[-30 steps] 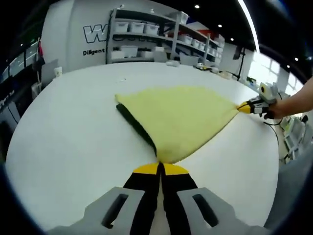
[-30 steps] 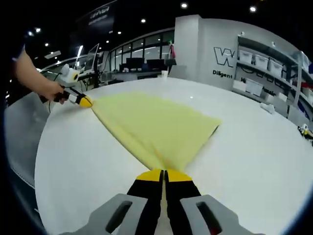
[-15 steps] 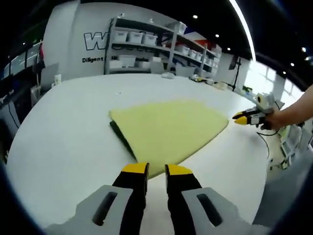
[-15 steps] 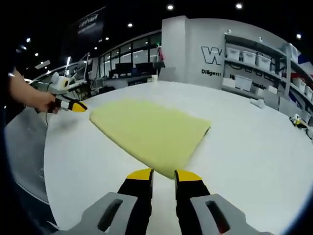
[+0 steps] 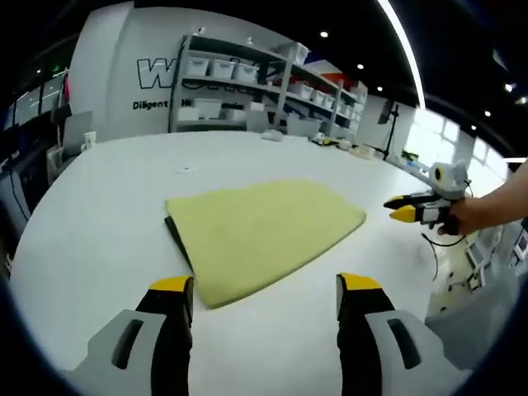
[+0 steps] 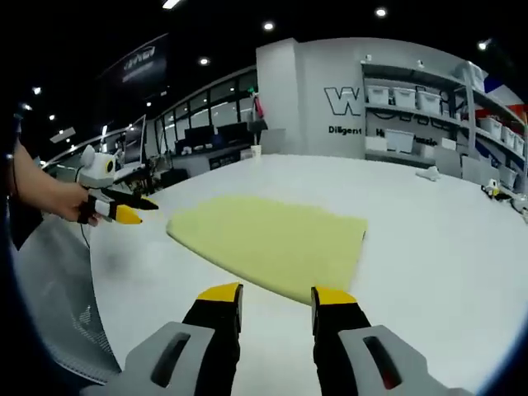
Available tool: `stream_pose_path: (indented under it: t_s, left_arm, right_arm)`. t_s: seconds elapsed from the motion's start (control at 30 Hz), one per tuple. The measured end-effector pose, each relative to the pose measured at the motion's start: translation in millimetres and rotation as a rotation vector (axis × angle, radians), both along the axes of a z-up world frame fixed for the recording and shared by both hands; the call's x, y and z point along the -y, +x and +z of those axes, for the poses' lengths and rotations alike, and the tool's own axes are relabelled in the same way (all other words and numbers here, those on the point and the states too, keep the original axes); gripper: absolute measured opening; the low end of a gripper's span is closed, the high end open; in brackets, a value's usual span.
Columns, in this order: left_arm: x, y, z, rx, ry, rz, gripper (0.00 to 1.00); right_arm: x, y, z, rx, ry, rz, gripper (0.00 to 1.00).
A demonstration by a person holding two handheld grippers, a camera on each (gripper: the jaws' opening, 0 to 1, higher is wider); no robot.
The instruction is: Fold the garment on the visible template until the final outline fits inside the template.
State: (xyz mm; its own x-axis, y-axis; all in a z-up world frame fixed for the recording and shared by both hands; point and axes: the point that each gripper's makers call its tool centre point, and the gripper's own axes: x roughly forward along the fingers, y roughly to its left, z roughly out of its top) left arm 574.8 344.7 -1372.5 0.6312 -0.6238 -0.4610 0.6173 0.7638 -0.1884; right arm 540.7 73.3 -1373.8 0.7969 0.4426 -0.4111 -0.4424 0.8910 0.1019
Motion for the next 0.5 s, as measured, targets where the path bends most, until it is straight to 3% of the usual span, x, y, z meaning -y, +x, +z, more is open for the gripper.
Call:
stream_pose_path:
  t_s: [0.23, 0.3, 0.37, 0.5]
  left_arm:
    - [0.6, -11.5, 10.7, -0.007, 0.007, 0.009, 0.79]
    - [1.5, -16.0, 10.4, -0.012, 0.019, 0.011, 0.88]
    - [0.2, -18.5, 8.7, -0.026, 0.014, 0.027, 0.91]
    - [3.8, -18.6, 13.0, -0.015, -0.002, 0.031, 0.93]
  right_arm:
    - [-6.8, -2.9, 10.7, 0.001, 0.026, -0.026, 0.48]
    - [-11.6, -3.4, 13.9, -0.019, 0.085, -0.055, 0.60]
    - [-13.4, -5.2, 13.4, -0.019, 0.074, -0.048, 0.71]
    - [-12.0, -7.5, 12.4, -0.035, 0.063, -0.055, 0.79]
